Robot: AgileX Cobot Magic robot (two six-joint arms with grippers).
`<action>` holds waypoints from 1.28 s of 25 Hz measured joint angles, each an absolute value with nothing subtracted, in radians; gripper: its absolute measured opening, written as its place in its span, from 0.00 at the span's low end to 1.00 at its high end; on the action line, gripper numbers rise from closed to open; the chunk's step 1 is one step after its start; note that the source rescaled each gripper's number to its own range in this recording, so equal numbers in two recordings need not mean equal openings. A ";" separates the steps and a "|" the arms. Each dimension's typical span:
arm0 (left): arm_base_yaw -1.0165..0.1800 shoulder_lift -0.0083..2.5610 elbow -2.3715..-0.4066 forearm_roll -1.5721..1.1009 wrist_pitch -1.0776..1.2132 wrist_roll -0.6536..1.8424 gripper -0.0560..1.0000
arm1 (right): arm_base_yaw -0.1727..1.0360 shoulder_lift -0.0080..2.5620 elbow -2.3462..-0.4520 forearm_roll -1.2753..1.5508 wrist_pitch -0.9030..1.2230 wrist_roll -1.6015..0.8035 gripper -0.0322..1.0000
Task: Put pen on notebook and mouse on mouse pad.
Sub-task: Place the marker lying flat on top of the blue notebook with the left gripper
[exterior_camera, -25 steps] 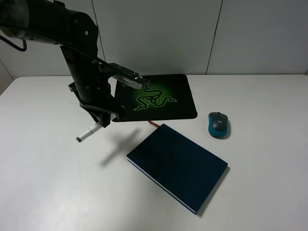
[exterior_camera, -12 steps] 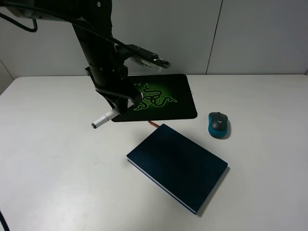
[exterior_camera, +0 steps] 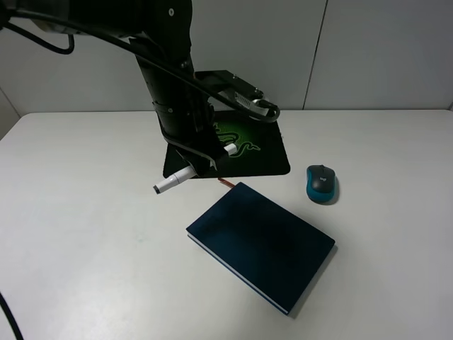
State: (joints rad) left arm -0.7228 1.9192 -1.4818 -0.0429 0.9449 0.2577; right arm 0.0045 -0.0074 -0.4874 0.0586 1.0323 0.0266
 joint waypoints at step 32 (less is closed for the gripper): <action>-0.941 2.199 -1.710 -0.063 0.954 0.458 0.05 | 0.005 -0.007 -0.487 0.059 1.032 0.027 1.00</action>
State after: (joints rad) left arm -0.9413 2.1987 -1.7103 -0.0625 0.9544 0.4579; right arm 0.0045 -0.0074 -0.4874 0.0586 1.0323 0.0266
